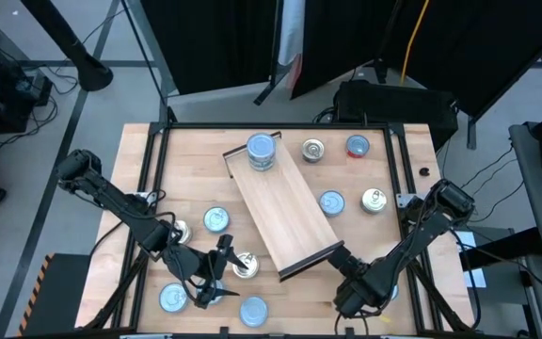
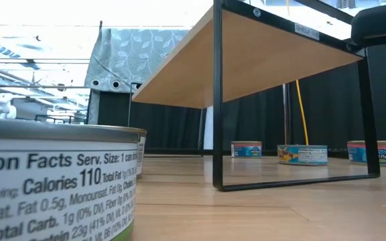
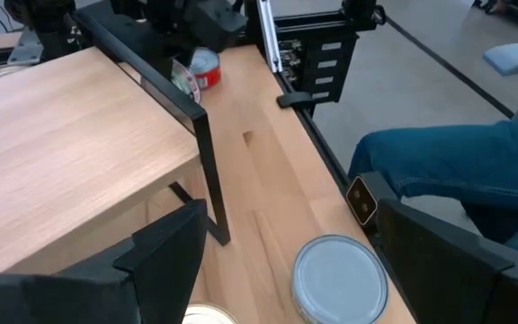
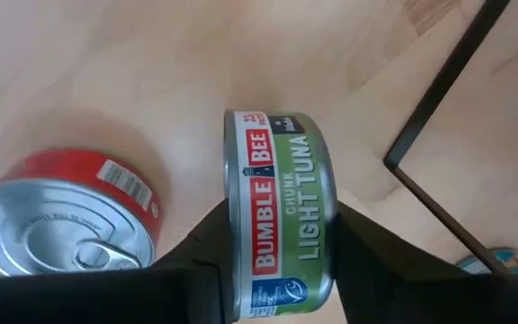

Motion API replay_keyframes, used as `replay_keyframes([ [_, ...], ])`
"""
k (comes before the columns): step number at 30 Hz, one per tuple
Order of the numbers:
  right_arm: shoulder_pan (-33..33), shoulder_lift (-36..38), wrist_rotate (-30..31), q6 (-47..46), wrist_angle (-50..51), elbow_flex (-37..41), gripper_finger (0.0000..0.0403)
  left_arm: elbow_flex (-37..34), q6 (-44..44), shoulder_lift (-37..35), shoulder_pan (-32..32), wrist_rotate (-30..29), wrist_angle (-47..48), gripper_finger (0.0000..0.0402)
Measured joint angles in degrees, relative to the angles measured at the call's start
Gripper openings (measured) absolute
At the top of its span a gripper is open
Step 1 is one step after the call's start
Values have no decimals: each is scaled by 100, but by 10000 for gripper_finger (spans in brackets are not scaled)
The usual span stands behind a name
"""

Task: Stack canned seafood by type on shelf
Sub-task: Stack the green tuna can on top of the other tuna can on the shelf

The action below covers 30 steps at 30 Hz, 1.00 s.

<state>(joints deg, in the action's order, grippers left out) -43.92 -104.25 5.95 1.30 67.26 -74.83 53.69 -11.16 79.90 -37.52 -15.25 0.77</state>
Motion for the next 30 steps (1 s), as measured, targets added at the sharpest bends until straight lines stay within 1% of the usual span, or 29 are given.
replay_keyframes([
  [3,-12,2,-116,-288,-52,0,119,0,0,0,0,0,26,322],
  [5,-65,0,-189,-497,-88,-45,128,0,3,0,0,0,55,322],
  [7,-133,-11,-213,-693,-127,-140,137,0,3,0,0,0,69,322],
  [9,-205,-22,-226,-875,-153,-312,138,0,3,0,0,0,89,322],
  [14,-347,-22,-199,-1413,-150,-1009,125,0,3,0,0,0,86,322],
  [19,-343,-22,-128,-1991,-208,-1909,127,0,6,-2,0,0,83,322],
  [22,-343,-22,135,-1982,-391,-2494,128,0,169,-29,0,0,54,322],
  [25,-306,-22,507,-1613,-389,-3107,129,2,507,-122,0,-65,-25,322],
  [27,-219,-20,758,-1300,-368,-3543,129,68,812,-234,-4,-324,-18,322],
  [30,-14,-12,1222,-698,-367,-4241,129,241,1512,-440,-34,-932,-39,322],
])
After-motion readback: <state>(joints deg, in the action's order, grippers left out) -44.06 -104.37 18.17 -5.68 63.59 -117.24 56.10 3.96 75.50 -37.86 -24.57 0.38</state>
